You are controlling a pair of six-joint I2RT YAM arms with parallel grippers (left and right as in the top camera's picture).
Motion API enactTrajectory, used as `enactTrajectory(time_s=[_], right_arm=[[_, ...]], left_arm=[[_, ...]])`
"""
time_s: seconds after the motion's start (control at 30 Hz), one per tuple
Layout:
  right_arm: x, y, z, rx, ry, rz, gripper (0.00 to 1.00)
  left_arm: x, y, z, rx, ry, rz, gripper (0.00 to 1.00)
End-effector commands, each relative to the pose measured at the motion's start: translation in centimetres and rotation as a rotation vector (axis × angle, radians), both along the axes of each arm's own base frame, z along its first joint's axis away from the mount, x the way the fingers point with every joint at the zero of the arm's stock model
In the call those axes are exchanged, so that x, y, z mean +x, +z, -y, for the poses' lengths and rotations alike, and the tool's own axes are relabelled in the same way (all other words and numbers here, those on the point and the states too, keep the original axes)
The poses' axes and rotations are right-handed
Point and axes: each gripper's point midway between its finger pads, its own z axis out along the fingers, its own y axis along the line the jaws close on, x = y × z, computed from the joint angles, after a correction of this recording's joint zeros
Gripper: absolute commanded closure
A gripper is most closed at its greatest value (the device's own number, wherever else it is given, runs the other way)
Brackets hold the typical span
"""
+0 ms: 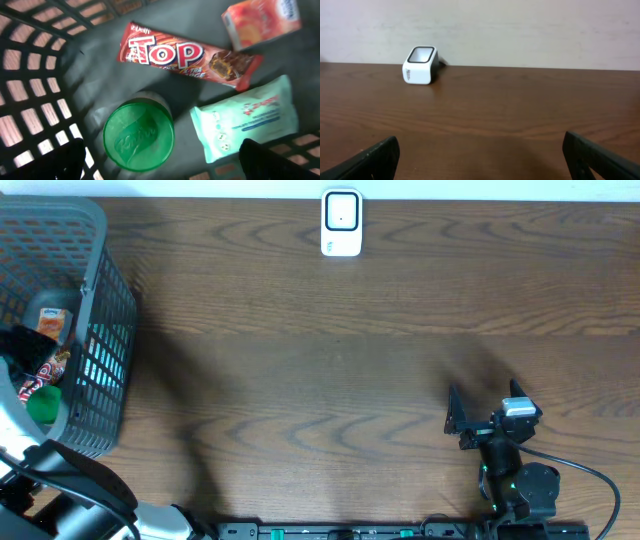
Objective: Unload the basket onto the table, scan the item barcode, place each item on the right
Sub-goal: 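Reach the left gripper into the basket toward the green-capped bottle, then grasp the green-capped bottle with the left gripper and lift it out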
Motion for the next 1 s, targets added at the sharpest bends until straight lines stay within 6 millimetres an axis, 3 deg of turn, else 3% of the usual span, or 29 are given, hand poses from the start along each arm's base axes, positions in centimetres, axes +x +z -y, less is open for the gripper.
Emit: enactTrajectory(time_s=[0.0,0.2,0.6,0.97], right_arm=[[0.0,-0.1,0.0,0.013,-0.004,0.0,0.01],[0.0,-0.1,0.0,0.013,-0.004,0.0,0.01],[0.0,-0.1,0.0,0.013,-0.004,0.0,0.01],[0.0,-0.1,0.0,0.013,-0.004,0.0,0.01]], left_arm=[[-0.6,-1.6,-0.1,0.01,-0.025,-0.035,0.02],[-1.6,-3.9,-0.6,0.048,-0.01,-0.08,0.02],[-1.8,-4.9,-0.7,0.033,0.026,-0.08,0.02],[-3.2,-10.5,-0.8,-0.086,0.048,-0.206,0.02]])
